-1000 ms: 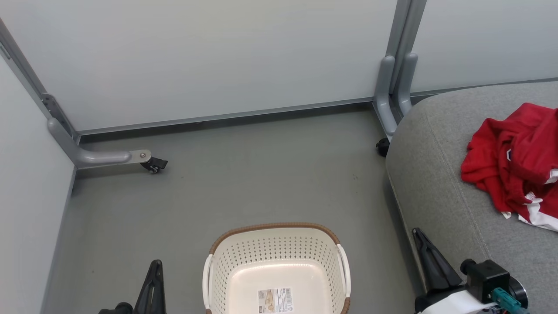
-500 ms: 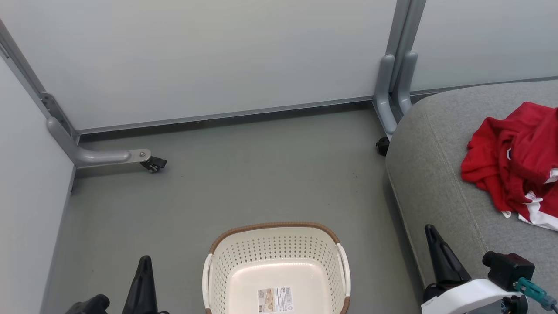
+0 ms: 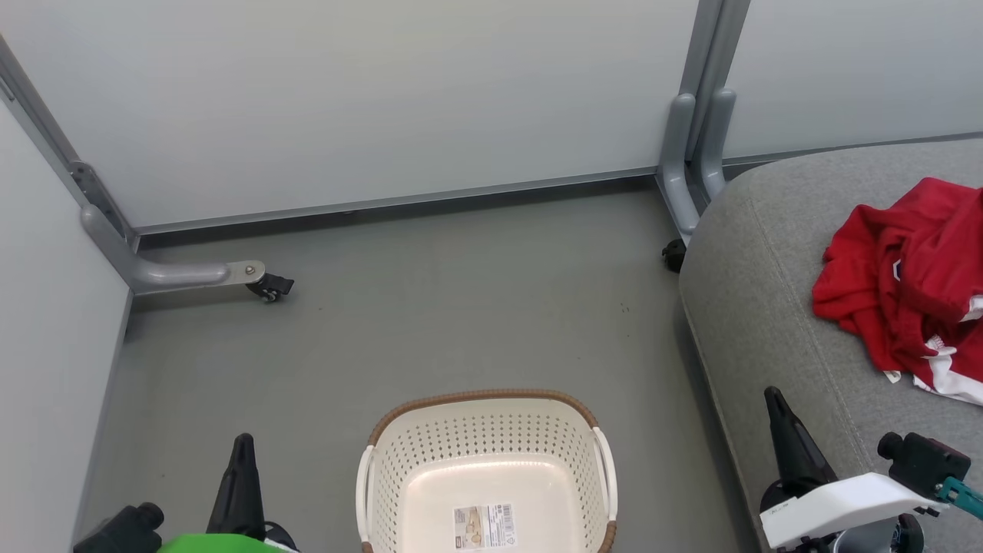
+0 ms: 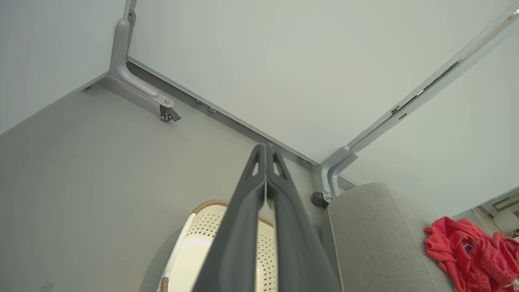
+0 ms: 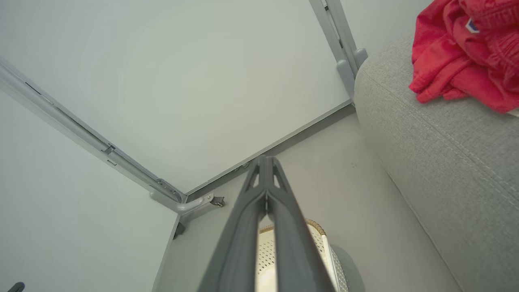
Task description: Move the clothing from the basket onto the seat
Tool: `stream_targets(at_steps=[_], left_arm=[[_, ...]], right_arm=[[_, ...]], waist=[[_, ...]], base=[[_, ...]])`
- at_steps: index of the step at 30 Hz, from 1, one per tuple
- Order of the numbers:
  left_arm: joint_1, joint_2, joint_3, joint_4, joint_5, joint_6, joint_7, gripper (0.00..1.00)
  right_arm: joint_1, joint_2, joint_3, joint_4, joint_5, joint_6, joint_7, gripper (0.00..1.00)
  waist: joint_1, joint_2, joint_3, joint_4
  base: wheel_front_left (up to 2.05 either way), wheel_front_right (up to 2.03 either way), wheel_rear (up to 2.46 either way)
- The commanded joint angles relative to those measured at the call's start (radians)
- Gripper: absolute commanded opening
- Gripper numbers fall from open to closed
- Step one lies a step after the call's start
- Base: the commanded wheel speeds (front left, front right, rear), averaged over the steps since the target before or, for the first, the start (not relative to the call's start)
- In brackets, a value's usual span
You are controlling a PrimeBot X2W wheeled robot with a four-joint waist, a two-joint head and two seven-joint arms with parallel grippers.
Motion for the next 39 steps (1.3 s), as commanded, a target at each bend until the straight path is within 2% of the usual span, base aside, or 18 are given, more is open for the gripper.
stream_targets(at_steps=[1,20,39], left_arm=[[-0.034,0.009,0.009,-0.006,-0.035,-0.009,0.008,0.0],[-0.089,0.015,0.037,0.021,-0.282,-0.029,0.066,0.0],[-0.134,0.016,0.066,0.046,-0.485,-0.045,0.118,0.0]], right_arm=[[-0.031,-0.007,-0.007,-0.007,0.038,0.0,0.007,0.0],[-0.066,-0.012,-0.035,0.021,0.293,-0.001,0.065,0.0],[-0.093,-0.013,-0.064,0.046,0.502,-0.001,0.118,0.0]], waist=[[0.0,0.0,0.0,0.0],[0.0,0.0,0.005,-0.001],[0.0,0.0,0.01,-0.002]], base=[[0.0,0.0,0.0],[0.0,0.0,0.0],[0.0,0.0,0.0]])
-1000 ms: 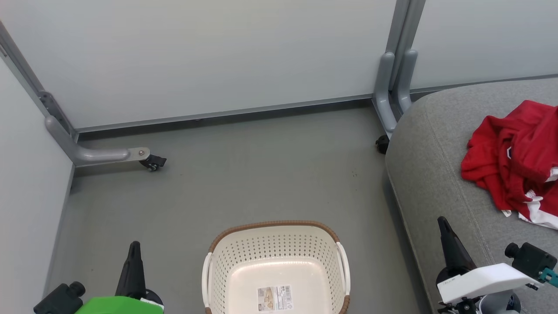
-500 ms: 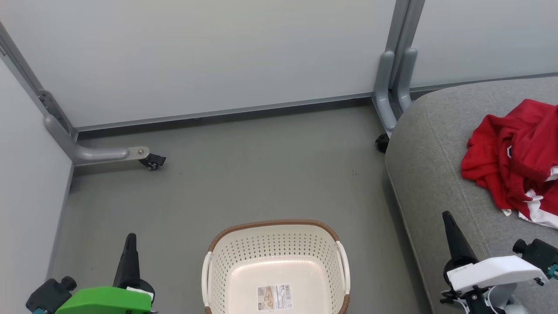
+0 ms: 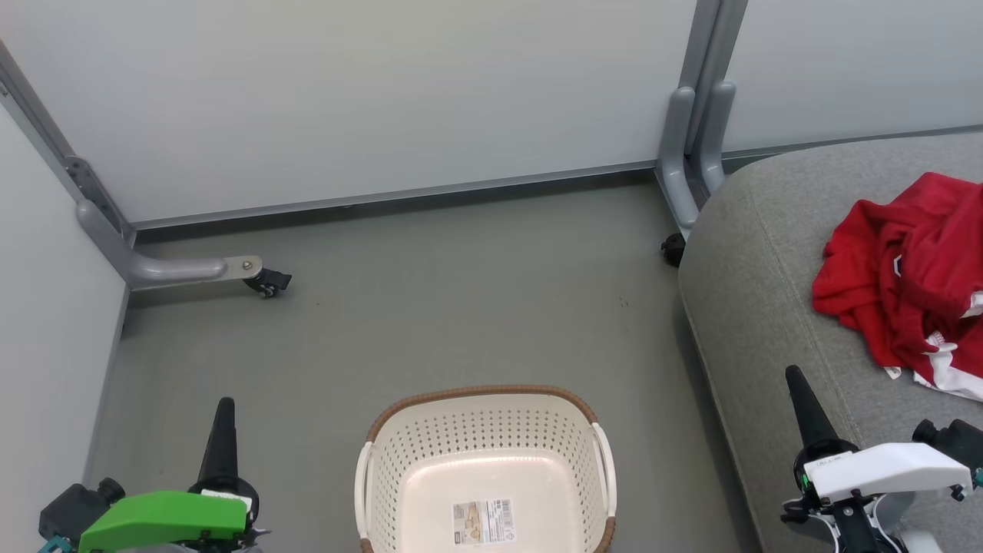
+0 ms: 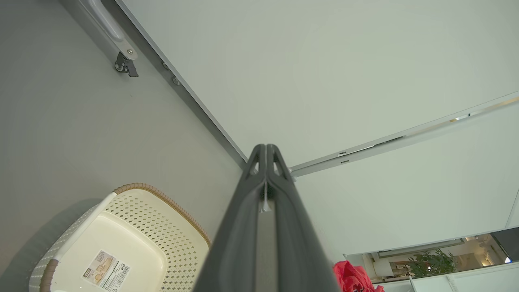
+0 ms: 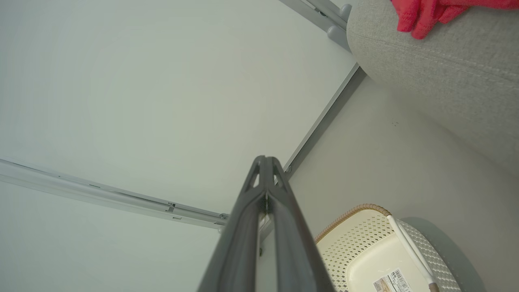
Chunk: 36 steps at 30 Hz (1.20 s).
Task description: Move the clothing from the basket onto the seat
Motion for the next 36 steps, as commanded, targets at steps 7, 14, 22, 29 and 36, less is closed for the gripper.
stream_targets(at_steps=[7,14,22,29,36], left_arm=[[-0.042,0.008,0.017,0.004,-0.084,-0.011,0.022,0.0],[-0.057,0.008,0.026,0.012,-0.147,-0.016,0.039,0.0],[-0.072,0.006,0.038,0.021,-0.212,-0.023,0.058,0.0],[-0.083,0.005,0.047,0.028,-0.264,-0.026,0.073,0.0],[-0.095,0.004,0.056,0.035,-0.315,-0.031,0.088,0.0]], right_arm=[[-0.028,-0.006,-0.015,0.005,0.086,-0.001,0.022,0.0],[-0.036,-0.005,-0.025,0.013,0.15,0.0,0.039,0.0],[-0.047,-0.004,-0.036,0.021,0.218,0.0,0.058,0.0],[-0.053,-0.003,-0.045,0.028,0.272,-0.001,0.072,0.0],[-0.062,-0.001,-0.054,0.035,0.325,-0.001,0.089,0.0]], waist=[[0.0,0.0,0.002,0.0],[0.0,0.0,0.003,-0.001],[0.0,0.0,0.005,-0.001],[0.0,0.0,0.007,-0.001],[0.0,0.0,0.009,-0.002]], base=[[0.0,0.0,0.0],[0.0,0.0,0.0],[0.0,0.0,0.0],[0.0,0.0,0.0],[0.0,0.0,0.0]])
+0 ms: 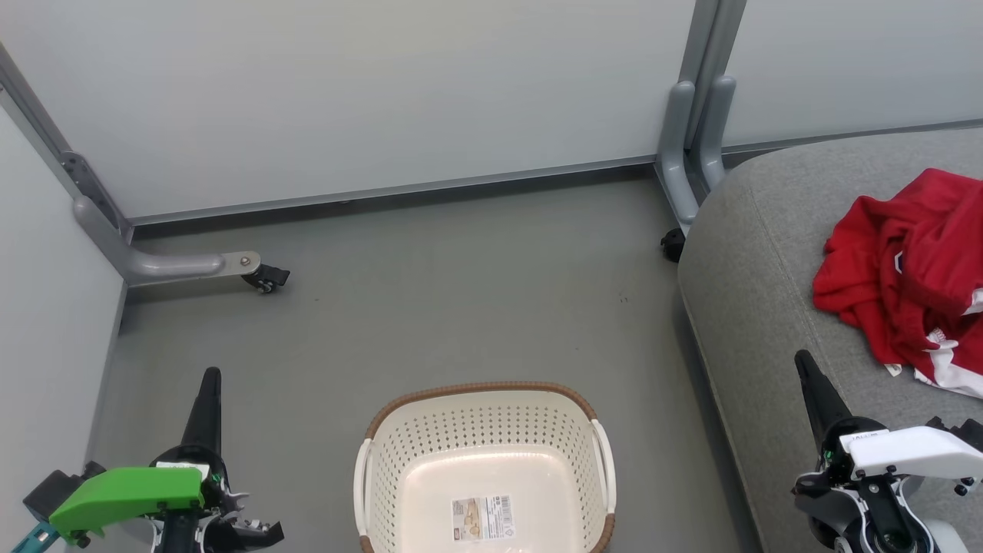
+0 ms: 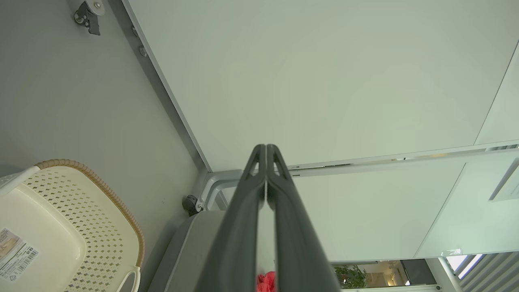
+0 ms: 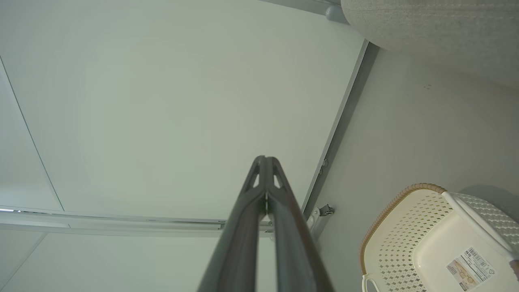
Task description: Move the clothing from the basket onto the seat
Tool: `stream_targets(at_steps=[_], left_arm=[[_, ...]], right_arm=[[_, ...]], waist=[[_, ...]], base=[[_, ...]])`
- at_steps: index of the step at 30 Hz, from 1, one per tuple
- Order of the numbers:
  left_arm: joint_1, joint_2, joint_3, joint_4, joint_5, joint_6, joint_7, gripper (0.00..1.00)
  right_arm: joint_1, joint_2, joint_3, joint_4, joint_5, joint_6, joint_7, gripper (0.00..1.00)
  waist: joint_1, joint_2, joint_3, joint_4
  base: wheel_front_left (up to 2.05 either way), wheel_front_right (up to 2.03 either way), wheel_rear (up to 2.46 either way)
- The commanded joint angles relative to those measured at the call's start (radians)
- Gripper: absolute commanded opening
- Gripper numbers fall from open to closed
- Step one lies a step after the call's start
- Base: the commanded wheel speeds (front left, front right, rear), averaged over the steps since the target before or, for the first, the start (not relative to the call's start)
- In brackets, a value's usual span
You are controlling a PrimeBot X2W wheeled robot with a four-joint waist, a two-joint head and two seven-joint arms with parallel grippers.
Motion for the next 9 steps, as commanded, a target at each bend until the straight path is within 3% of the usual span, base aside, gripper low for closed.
stream_targets(at_steps=[1,9], left_arm=[[-0.023,0.004,0.005,0.001,-0.023,-0.007,0.005,0.0],[-0.035,0.002,0.016,0.009,-0.076,-0.012,0.022,0.0]], right_arm=[[-0.017,-0.003,-0.006,0.003,0.023,0.0,0.007,0.0],[-0.022,-0.001,-0.016,0.01,0.079,0.0,0.024,0.0]], waist=[[0.0,0.0,0.0,0.0],[0.0,0.0,0.002,0.0]], base=[[0.0,0.0,0.0],[0.0,0.0,0.0]])
